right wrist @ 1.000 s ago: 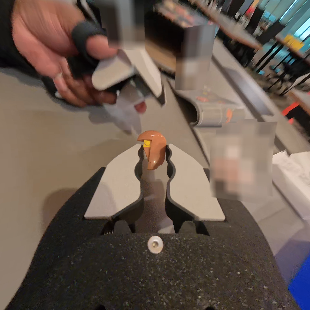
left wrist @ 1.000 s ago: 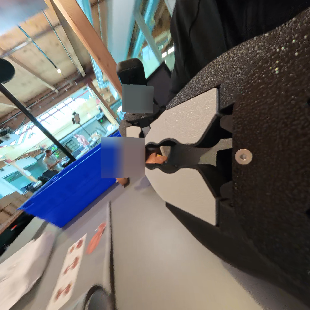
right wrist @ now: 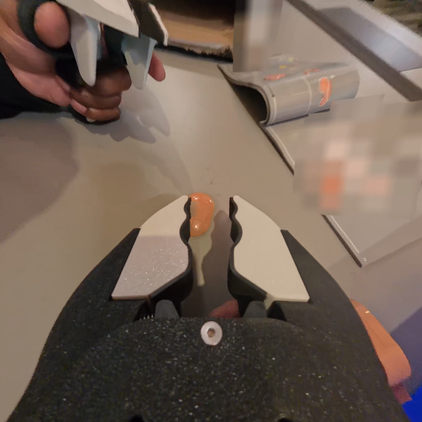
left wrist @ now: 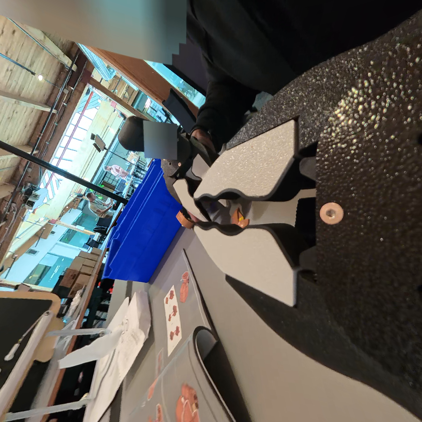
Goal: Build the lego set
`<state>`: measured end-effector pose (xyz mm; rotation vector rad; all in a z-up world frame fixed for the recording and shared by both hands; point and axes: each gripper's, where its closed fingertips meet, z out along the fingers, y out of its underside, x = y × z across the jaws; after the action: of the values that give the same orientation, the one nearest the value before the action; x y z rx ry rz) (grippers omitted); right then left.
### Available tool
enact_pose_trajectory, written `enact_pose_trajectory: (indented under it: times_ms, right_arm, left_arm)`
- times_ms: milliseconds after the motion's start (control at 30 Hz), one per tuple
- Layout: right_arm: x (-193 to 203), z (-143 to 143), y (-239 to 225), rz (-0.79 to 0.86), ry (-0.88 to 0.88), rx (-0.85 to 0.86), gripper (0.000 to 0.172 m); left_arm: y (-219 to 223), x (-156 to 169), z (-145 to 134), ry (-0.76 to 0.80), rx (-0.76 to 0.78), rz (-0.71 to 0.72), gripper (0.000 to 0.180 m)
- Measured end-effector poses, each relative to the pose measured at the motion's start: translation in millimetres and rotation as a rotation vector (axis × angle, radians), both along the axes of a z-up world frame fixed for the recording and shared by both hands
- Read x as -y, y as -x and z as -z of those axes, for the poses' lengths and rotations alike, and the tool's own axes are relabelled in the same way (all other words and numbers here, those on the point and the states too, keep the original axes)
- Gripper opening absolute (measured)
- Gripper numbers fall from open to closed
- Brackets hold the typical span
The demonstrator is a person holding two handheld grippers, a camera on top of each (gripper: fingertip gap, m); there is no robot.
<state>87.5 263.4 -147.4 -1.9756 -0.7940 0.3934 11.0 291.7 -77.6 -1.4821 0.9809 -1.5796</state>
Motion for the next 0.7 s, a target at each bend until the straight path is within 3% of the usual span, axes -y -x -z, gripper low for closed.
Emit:
enact_pose_trajectory:
  times_ms: [200,333,700]
  right_arm:
    - [22,-31,-8,-0.01,-0.208,-0.096,0.038]
    - [42,-56,-24,0.008,-0.311,-0.249,0.036]
    - [87,-76,-69,0.038,-0.387,-0.383,0.028]
  left_arm:
    - [-1,-8,-7,-0.234,0.006,-0.123,0.016]
    - [-8,-13,-10,-0.313,0.009,-0.177,0.016]
    - [-36,-28,-9,-0.457,-0.049,-0.354,0.006]
